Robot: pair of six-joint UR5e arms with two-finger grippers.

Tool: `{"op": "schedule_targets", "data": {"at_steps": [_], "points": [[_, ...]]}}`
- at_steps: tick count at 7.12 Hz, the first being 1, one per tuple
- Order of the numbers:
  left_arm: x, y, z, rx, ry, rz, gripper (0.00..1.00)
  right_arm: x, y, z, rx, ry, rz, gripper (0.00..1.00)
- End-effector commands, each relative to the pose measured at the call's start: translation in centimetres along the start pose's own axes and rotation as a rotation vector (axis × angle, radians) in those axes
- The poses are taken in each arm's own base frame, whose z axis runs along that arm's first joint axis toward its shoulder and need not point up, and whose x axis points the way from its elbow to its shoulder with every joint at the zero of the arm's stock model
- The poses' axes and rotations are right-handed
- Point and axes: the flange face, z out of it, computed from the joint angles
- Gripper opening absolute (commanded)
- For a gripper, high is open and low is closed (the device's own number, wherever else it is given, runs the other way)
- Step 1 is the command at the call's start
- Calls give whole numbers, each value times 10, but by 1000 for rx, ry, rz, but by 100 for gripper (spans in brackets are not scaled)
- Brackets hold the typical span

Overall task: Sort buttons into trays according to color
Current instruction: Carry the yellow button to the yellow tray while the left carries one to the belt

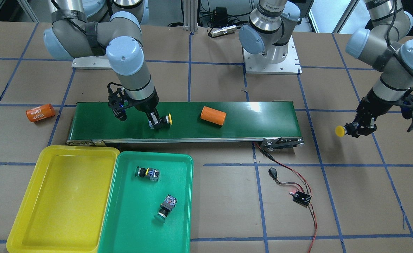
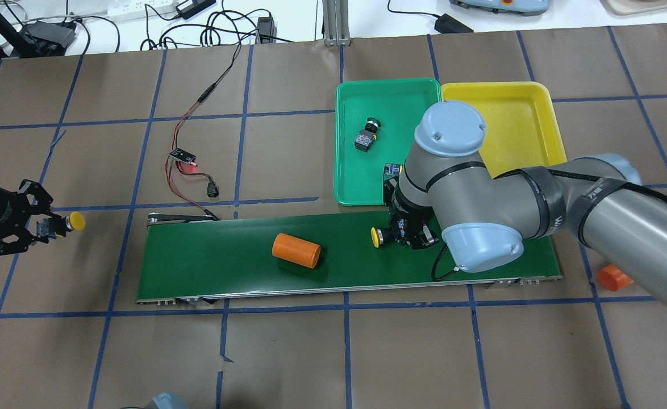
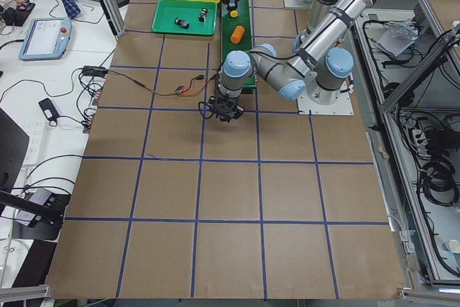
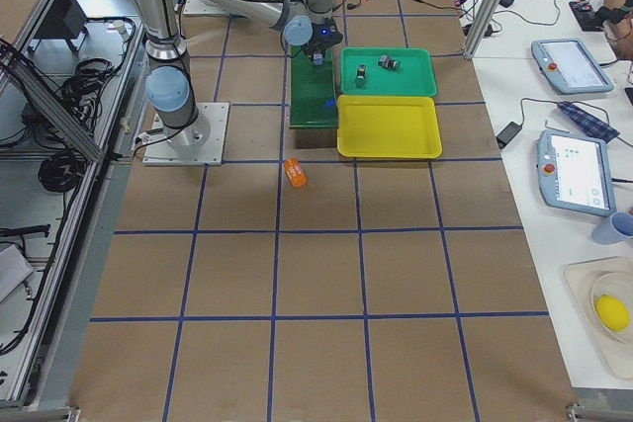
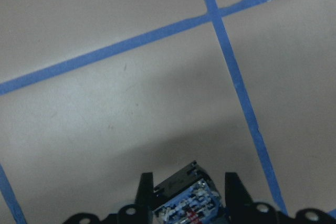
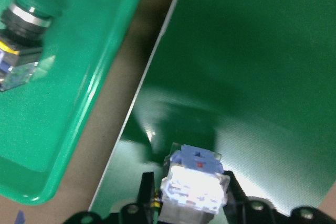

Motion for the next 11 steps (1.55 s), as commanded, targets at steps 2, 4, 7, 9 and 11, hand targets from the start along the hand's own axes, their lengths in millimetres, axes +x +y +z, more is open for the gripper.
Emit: {"op": "schedule_targets", "data": {"at_steps": [2, 4, 7, 9, 11], "points": [[34, 118, -30, -97, -30, 185, 52, -7, -95, -60, 45, -48, -83, 0], [52, 192, -30, -140, -56, 97, 52, -7, -198, -42, 40, -25, -218, 0], [42, 267, -4, -163, -132, 2, 53, -47, -265, -5, 61, -31, -226, 50], [48, 267, 0, -172, -134, -16, 100, -47, -265, -7, 54, -43, -213, 100], [65, 255, -24, -139, -82, -18, 100, -35, -235, -60, 80, -64, -233, 100]]}}
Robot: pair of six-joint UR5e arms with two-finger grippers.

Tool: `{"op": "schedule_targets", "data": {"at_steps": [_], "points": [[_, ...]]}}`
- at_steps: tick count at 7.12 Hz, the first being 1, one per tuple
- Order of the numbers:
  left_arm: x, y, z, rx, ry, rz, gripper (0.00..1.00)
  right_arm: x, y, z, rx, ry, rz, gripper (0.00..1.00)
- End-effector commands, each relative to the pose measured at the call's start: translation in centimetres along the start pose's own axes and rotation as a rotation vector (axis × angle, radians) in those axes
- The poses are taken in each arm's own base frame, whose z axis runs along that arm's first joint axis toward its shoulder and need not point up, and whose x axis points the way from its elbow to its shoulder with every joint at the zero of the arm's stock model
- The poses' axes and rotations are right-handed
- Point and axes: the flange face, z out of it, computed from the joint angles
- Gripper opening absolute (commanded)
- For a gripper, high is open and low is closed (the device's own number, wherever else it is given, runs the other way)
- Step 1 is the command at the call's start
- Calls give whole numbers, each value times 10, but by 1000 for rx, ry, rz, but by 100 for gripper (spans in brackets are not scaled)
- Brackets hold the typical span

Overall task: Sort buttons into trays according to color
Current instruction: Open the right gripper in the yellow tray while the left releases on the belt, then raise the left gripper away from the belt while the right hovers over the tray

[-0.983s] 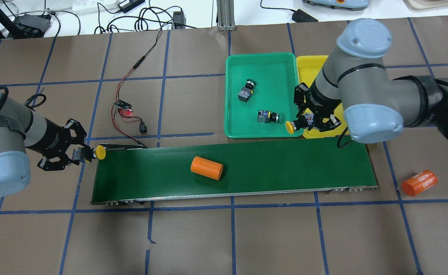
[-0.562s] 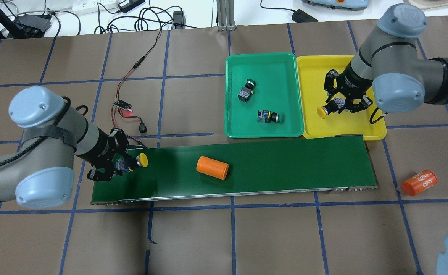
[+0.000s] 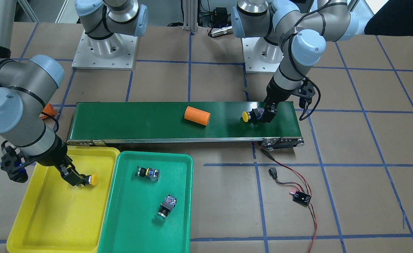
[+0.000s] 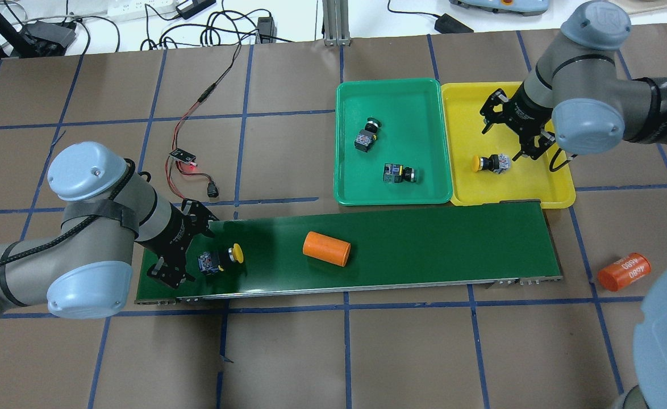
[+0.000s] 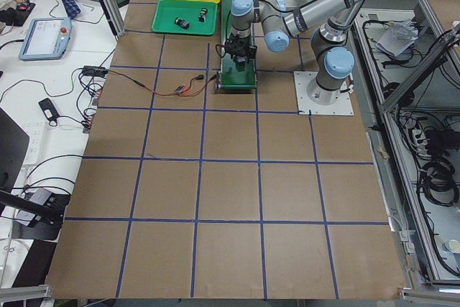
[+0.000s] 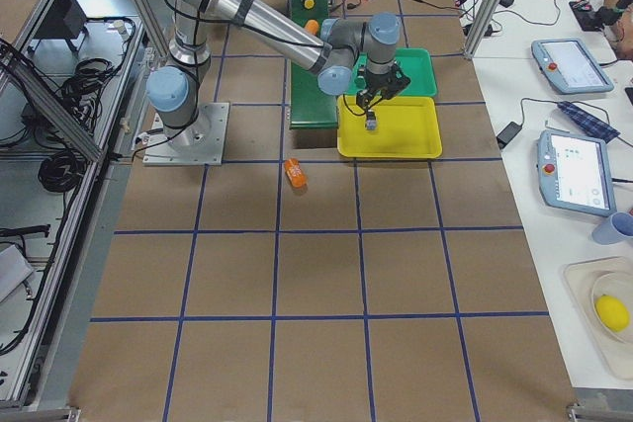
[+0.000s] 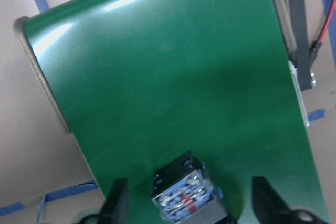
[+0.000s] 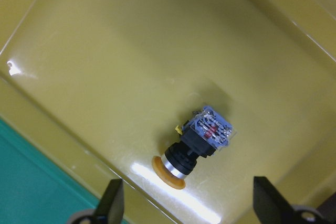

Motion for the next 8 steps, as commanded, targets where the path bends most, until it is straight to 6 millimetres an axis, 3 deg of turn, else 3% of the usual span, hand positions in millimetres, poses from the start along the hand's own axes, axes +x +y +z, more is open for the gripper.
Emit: {"op": "schedule_targets", "data": {"at_steps": [1, 2, 4, 5, 7, 8], "points": [[28, -6, -46, 34, 58, 14, 100, 6, 54, -75, -13, 9, -41, 100], [42, -7, -77, 23, 43, 32, 100, 8, 90, -109, -15, 10, -65, 100], [62, -8, -133, -5, -11, 54, 100, 16, 150, -160, -22, 13, -46, 100], [67, 6, -161, 13, 20, 159, 100, 32, 177, -180, -39, 33, -50, 100], [57, 22, -173, 1, -27, 433, 100, 34, 220, -191, -44, 58, -101, 100], [56, 22, -174, -1, -23, 709, 100, 36, 228, -192, 22, 114, -136, 100]]}}
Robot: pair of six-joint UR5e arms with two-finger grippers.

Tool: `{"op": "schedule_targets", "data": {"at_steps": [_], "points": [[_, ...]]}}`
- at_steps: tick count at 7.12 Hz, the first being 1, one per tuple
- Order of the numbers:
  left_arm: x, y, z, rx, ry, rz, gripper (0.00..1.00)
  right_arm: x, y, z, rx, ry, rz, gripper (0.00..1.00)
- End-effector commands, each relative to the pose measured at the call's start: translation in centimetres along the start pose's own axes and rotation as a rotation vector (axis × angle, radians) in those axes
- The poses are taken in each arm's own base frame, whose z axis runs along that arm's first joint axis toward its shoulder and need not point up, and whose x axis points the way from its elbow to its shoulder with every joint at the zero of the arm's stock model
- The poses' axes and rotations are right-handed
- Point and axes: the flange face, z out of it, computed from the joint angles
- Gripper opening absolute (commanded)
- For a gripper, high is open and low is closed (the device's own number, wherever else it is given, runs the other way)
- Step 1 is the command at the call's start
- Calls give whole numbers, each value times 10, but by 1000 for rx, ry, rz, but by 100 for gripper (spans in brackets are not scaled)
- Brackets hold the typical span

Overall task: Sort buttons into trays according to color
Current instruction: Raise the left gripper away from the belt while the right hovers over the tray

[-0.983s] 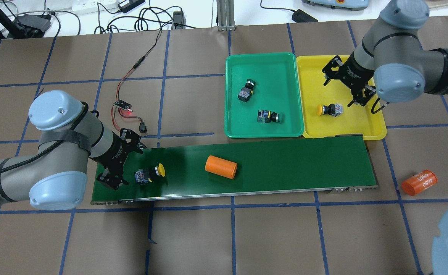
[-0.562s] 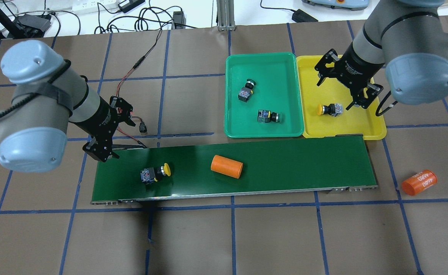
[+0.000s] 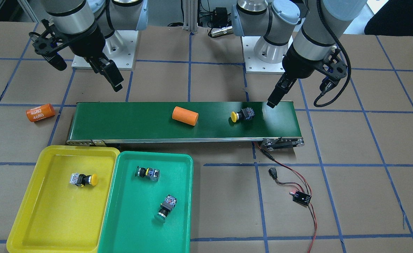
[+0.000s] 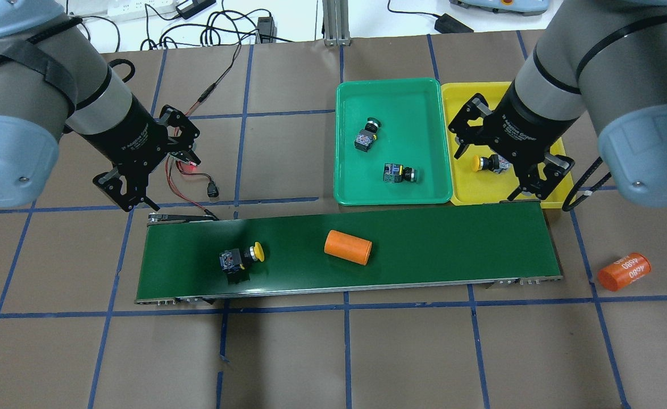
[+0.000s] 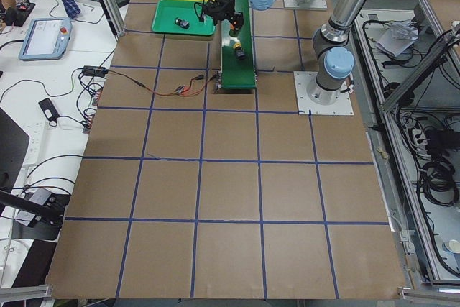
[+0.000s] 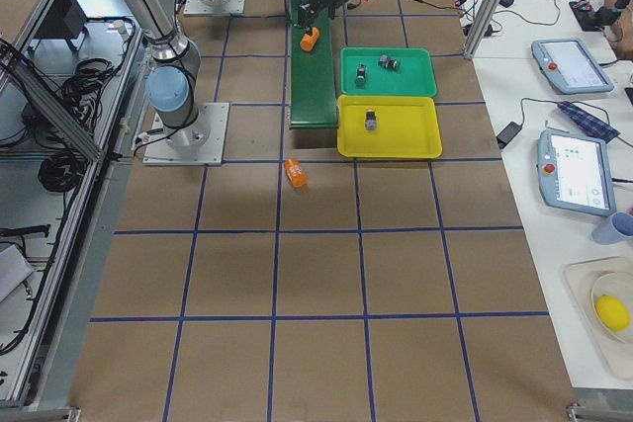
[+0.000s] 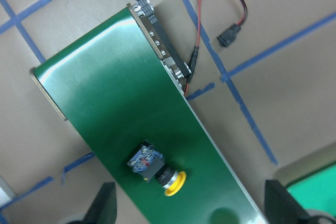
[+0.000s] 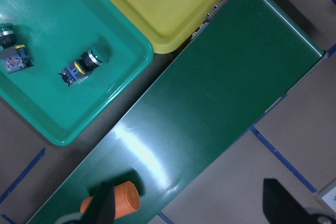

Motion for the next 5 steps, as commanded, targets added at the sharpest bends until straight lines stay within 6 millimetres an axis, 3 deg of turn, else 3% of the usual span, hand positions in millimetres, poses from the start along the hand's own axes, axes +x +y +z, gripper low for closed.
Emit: {"op": "schedule_targets", "data": {"at_steps": [1, 3, 5], "points": [[-2, 5, -13, 26, 12, 500, 100, 6, 14, -6, 106, 89, -49, 100], [-3, -2, -22, 68, 24, 688, 100, 5, 15, -4, 97, 89, -54, 100], [-1, -16, -55, 149, -93, 704, 100, 5, 19, -7, 101, 84, -51, 100]]}}
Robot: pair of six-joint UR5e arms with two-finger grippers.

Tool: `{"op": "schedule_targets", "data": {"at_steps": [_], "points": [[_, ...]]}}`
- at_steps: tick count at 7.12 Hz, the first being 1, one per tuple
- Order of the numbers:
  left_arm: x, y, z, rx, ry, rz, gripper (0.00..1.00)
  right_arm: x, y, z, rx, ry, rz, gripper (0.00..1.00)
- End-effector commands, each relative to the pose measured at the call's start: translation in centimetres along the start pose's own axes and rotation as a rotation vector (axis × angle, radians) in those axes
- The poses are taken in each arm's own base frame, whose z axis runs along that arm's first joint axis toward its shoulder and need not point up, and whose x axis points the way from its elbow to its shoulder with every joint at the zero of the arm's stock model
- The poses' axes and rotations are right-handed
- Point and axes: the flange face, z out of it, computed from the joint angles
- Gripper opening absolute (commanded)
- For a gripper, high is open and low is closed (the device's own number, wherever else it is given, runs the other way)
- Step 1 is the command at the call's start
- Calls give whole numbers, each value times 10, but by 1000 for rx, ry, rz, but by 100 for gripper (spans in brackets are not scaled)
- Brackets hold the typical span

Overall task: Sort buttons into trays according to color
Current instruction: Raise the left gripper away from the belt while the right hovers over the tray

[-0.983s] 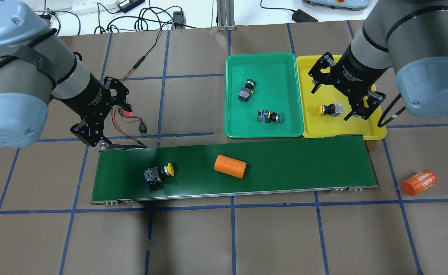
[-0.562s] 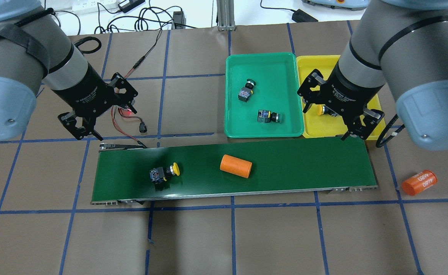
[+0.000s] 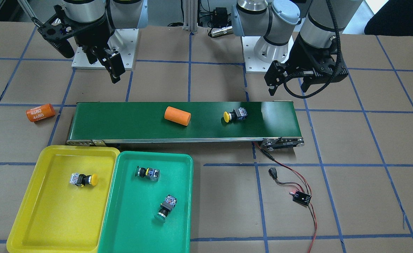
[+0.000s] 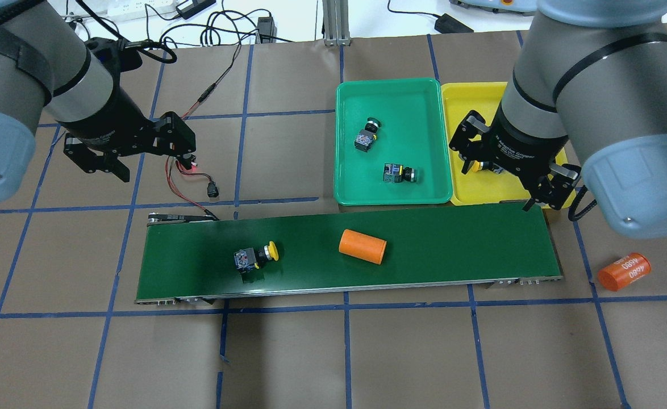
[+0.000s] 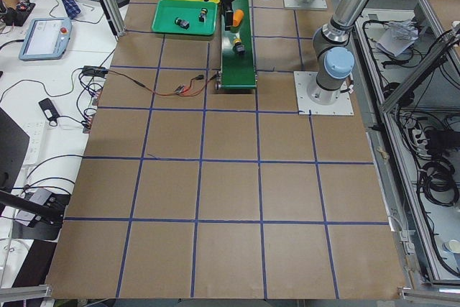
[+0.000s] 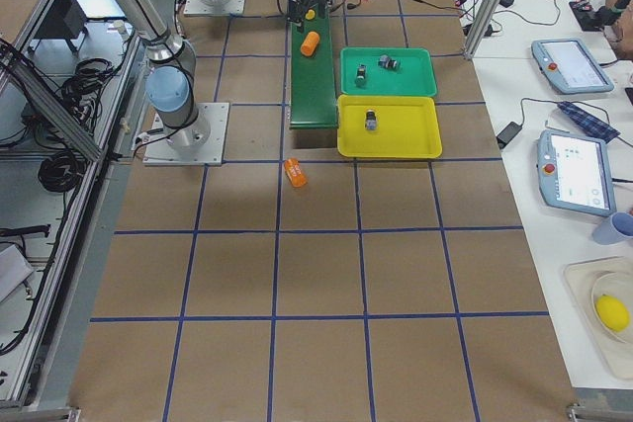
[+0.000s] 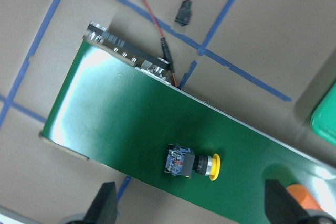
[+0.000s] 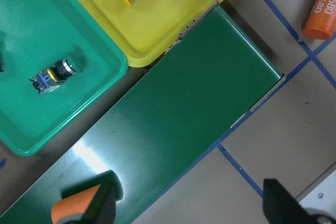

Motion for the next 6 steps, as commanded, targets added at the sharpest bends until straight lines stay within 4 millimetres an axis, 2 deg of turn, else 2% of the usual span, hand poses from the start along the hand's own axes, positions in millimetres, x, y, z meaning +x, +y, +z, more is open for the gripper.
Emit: {"op": "schedule_targets", "data": {"at_steps": [1, 2, 4, 5, 6], "points": [[-4, -11, -28, -44, -58, 20, 100, -1, 2, 2, -1, 1, 14, 100], [-1, -14, -26, -53, -36, 20, 100, 0, 2, 2, -2, 2, 12, 100], [2, -22, -37, -30, 1, 6, 100, 2, 4, 1, 0, 0, 51, 100], [1, -20, -41, -21, -2, 5, 100, 0, 2, 1, 6, -7, 52, 100], [-7, -17, -35, -32, -10, -10, 100, 3, 4, 1, 2, 0, 48, 100]]}}
